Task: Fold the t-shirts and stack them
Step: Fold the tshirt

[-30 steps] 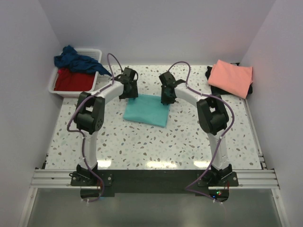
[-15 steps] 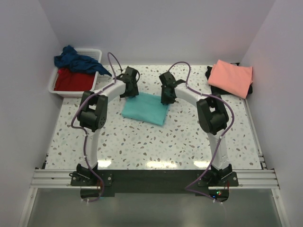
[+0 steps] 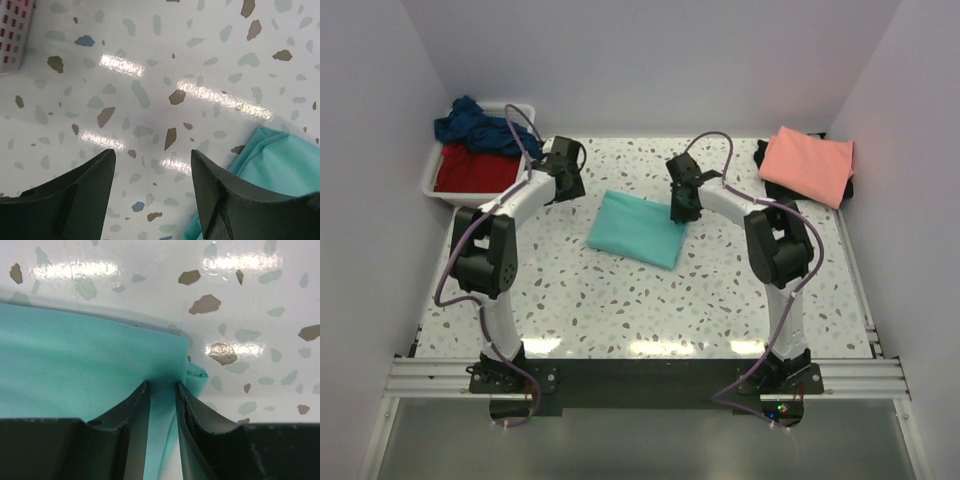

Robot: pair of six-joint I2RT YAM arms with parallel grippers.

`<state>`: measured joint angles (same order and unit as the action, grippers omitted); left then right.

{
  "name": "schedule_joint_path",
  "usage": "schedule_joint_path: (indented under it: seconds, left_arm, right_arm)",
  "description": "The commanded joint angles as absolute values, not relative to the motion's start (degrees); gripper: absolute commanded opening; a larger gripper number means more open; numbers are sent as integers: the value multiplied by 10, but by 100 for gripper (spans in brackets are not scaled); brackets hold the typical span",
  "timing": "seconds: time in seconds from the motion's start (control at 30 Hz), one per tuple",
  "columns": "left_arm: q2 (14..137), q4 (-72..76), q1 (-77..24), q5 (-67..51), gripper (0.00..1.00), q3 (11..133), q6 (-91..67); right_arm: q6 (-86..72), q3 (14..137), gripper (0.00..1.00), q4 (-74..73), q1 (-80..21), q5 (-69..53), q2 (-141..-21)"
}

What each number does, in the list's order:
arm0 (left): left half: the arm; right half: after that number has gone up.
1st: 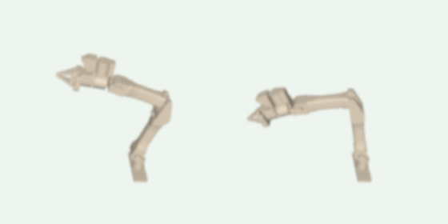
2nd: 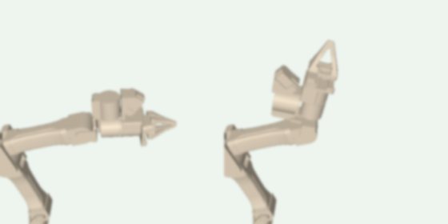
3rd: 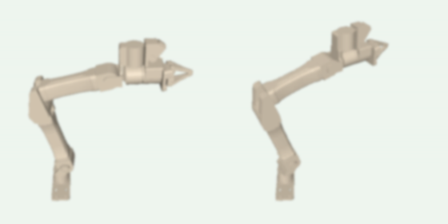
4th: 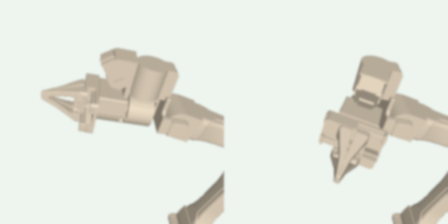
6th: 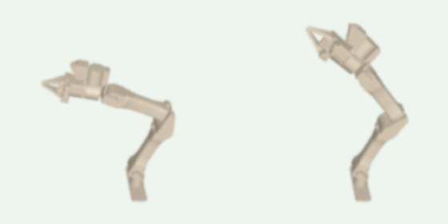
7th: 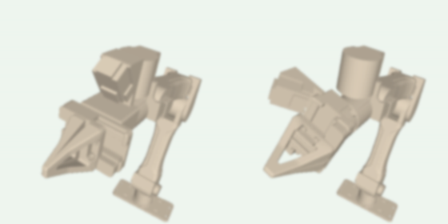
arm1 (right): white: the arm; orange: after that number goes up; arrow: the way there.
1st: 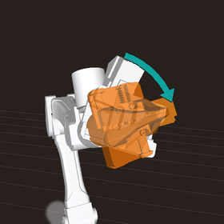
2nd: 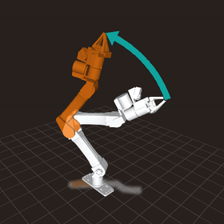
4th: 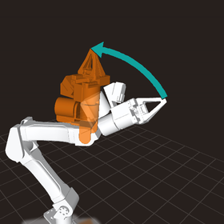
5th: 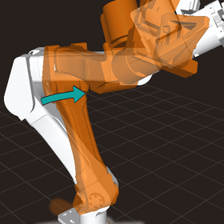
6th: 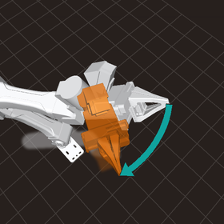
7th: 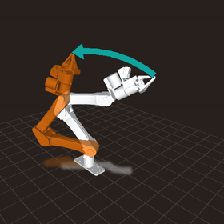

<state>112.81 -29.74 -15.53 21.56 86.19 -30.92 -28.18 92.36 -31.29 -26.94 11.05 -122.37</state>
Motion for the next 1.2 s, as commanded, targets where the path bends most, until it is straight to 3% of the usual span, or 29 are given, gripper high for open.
schedule_joint_path:
  seconds: [0.0,0.17,0.37,0.57,0.87,1.17]
  left_arm:
    - [1043,-292,-157,212,67,831,-313]
    - [1015,-285,-158,157,67,781,-308]
    - [1007,-266,-158,124,67,745,-311]
    - [1001,-234,-151,67,67,727,-307]
    - [991,-207,-134,19,67,709,-306]
    - [983,-202,-121,22,67,705,-301]
  right_arm:
    - [-258,890,32,-294,-265,148,-1133]
    - [-254,858,38,-282,-265,138,-1057]
    - [-293,761,64,-251,-264,70,-979]
    - [-359,611,76,-97,-251,-17,-920]
    - [-441,496,77,104,-216,-128,-956]
    - [-474,495,76,124,-213,-156,-1025]
